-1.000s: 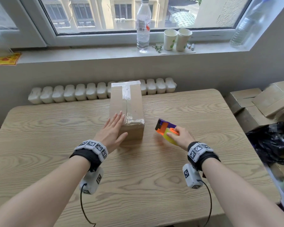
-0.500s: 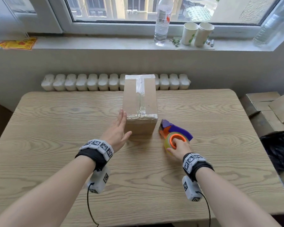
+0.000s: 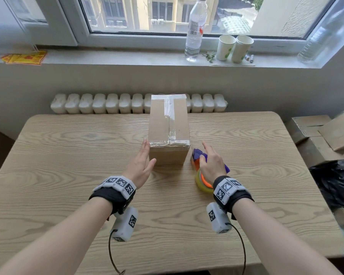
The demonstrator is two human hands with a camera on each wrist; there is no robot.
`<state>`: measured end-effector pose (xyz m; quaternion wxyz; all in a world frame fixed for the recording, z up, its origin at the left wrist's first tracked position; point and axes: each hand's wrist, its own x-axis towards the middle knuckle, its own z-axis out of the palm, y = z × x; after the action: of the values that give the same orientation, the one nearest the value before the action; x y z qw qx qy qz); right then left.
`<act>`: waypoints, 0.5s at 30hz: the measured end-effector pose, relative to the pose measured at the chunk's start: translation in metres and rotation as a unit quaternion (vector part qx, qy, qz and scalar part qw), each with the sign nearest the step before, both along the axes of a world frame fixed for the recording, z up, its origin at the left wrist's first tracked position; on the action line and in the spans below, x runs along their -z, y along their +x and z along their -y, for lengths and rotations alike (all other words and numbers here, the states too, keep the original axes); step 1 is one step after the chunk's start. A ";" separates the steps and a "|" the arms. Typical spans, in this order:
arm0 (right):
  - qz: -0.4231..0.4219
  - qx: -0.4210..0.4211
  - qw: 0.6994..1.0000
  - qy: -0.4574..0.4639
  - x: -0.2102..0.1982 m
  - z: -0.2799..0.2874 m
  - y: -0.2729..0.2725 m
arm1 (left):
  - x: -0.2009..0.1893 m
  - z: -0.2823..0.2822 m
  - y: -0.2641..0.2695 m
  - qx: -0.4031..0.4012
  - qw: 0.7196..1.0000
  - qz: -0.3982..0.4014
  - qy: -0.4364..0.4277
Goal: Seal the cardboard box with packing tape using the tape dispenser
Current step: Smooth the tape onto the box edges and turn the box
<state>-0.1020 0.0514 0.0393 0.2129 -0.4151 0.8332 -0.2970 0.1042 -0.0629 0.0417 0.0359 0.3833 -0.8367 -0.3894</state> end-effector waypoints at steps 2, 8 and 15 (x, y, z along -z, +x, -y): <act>0.057 -0.016 0.998 -0.005 -0.008 0.010 0.008 | 0.000 0.000 -0.002 -0.020 1.000 -0.012 0.010; 0.202 -0.042 0.978 0.042 -0.001 0.023 0.022 | 0.003 0.001 -0.009 -0.020 0.999 0.004 0.037; 0.188 -0.056 0.980 0.044 0.000 0.028 0.006 | 0.006 0.002 -0.017 -0.076 0.997 -0.029 0.000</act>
<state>-0.0956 0.0234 0.0397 0.4002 -0.3881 0.7659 -0.3203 0.0877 -0.0648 0.0362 0.0895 0.4343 -0.8037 -0.3968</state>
